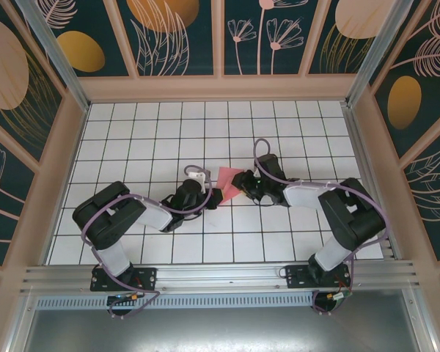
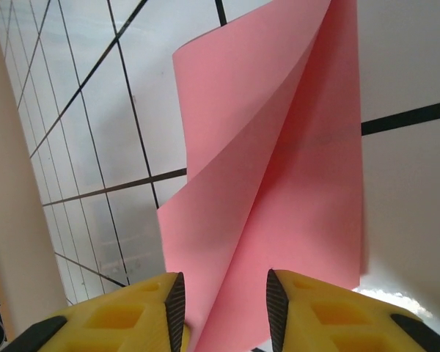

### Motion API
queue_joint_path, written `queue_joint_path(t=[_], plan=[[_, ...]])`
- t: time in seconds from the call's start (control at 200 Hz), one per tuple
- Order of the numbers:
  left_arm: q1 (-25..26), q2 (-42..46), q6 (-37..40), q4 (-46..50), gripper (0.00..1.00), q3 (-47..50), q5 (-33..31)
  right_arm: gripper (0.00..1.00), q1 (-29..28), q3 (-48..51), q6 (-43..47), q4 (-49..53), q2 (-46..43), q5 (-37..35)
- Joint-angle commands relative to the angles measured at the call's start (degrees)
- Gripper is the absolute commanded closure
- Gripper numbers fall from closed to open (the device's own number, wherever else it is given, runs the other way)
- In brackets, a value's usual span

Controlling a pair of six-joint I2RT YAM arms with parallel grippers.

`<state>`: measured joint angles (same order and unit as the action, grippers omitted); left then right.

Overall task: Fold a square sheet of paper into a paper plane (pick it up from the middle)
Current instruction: Fourth fold the wing at the center of the table.

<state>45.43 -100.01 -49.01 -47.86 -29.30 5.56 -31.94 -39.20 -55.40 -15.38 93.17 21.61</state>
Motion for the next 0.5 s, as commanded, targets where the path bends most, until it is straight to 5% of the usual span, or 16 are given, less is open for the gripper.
queue_joint_path(t=[0.0, 0.49], plan=[[-1.0, 1.41, -5.27, -3.92, 1.0, 1.13, 0.65, 0.64, 0.28, -2.25, 0.19, -2.86, 2.58, 1.54], [-2.79, -1.15, -10.04, -6.88, 1.0, 1.68, 4.57, 0.66, 0.3, -6.74, 1.04, -2.37, 10.08, 3.71]])
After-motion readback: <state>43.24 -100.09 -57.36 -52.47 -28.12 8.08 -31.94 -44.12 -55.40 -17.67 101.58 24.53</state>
